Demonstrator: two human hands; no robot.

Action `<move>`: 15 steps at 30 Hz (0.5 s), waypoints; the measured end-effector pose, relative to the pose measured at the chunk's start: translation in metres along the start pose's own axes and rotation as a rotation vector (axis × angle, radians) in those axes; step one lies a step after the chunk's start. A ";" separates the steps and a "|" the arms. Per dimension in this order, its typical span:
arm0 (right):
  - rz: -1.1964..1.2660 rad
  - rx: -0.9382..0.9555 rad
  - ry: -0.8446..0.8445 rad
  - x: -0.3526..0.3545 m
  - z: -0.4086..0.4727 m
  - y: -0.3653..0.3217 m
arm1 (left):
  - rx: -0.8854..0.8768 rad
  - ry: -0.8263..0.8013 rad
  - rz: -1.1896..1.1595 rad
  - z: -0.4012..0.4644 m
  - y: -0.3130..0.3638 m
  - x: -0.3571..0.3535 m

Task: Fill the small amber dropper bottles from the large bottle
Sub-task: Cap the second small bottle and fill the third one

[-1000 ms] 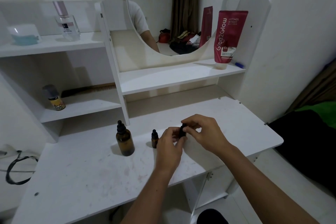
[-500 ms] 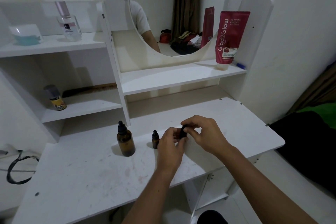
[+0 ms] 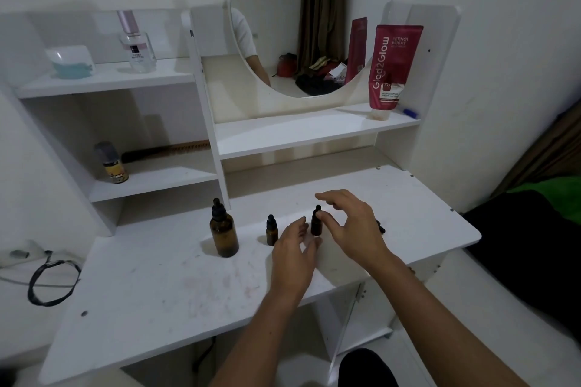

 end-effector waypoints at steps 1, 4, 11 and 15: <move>-0.002 0.017 0.022 0.002 -0.001 -0.005 | 0.021 0.001 -0.009 -0.006 -0.002 0.004; 0.032 0.056 0.042 -0.002 -0.004 -0.025 | 0.038 -0.019 -0.028 -0.024 -0.009 0.022; 0.113 0.133 -0.040 -0.045 0.000 -0.088 | 0.107 0.160 -0.009 -0.048 -0.028 0.106; 0.167 0.117 -0.107 -0.075 0.012 -0.117 | 0.154 0.382 0.051 -0.051 -0.046 0.152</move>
Point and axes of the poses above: each hand's wrist, its own z-axis towards the middle knuckle, its own x-axis out of the back of the hand, y = z × x, the point moved 8 cm from there along z, towards the middle knuckle, and after that the axes turned 3 degrees about -x, right-handed, at the moved point
